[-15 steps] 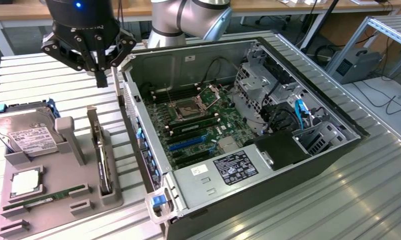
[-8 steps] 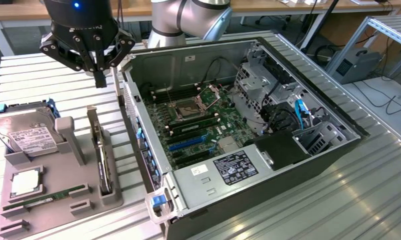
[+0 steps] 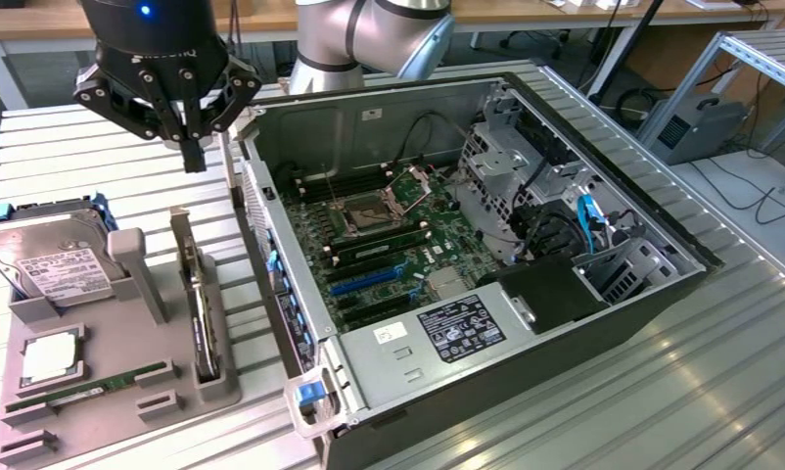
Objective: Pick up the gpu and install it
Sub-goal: 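Reach for the gpu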
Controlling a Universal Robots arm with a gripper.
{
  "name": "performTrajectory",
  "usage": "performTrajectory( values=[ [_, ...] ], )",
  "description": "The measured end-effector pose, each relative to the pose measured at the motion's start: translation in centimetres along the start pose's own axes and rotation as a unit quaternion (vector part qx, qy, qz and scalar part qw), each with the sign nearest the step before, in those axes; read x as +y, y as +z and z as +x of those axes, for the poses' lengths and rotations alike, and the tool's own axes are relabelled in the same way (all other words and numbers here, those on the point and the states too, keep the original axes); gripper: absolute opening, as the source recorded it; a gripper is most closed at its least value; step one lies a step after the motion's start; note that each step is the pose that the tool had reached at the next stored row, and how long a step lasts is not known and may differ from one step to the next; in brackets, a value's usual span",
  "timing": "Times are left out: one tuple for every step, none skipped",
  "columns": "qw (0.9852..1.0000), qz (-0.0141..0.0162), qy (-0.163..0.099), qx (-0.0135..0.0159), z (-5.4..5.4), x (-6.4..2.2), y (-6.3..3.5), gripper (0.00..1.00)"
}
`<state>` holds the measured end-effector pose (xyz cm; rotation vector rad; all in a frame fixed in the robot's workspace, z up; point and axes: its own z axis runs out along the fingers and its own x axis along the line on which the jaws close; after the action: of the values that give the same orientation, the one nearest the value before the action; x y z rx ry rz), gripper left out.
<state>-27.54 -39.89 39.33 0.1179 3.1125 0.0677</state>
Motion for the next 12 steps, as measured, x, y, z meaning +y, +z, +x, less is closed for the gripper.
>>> performTrajectory(
  values=[
    [1.0000,0.0000,0.000,0.0000,0.04,0.00,0.00,0.11],
    [1.0000,0.0000,0.000,0.0000,0.07,-0.01,0.00,0.11],
    [1.0000,0.0000,0.000,0.0000,0.10,-0.01,0.00,0.11],
    [1.0000,0.0000,0.000,0.0000,0.12,-0.01,0.00,0.11],
    [1.0000,0.0000,0.000,0.0000,0.16,-0.01,-0.01,0.11],
    [1.0000,0.0000,0.000,0.0000,0.22,-0.02,-0.01,0.11],
    [1.0000,0.0000,0.000,0.0000,0.27,-0.02,-0.01,0.11],
    [1.0000,0.0000,0.000,0.0000,0.33,-0.02,-0.01,0.11],
    [1.0000,0.0000,0.000,0.0000,0.38,-0.03,-0.01,0.11],
    [1.0000,0.0000,0.000,0.0000,0.44,-0.03,-0.01,0.11],
    [1.0000,0.0000,0.000,0.0000,0.50,-0.04,-0.01,0.11],
    [1.0000,0.0000,0.000,0.0000,0.57,-0.04,-0.02,0.11]
  ],
)
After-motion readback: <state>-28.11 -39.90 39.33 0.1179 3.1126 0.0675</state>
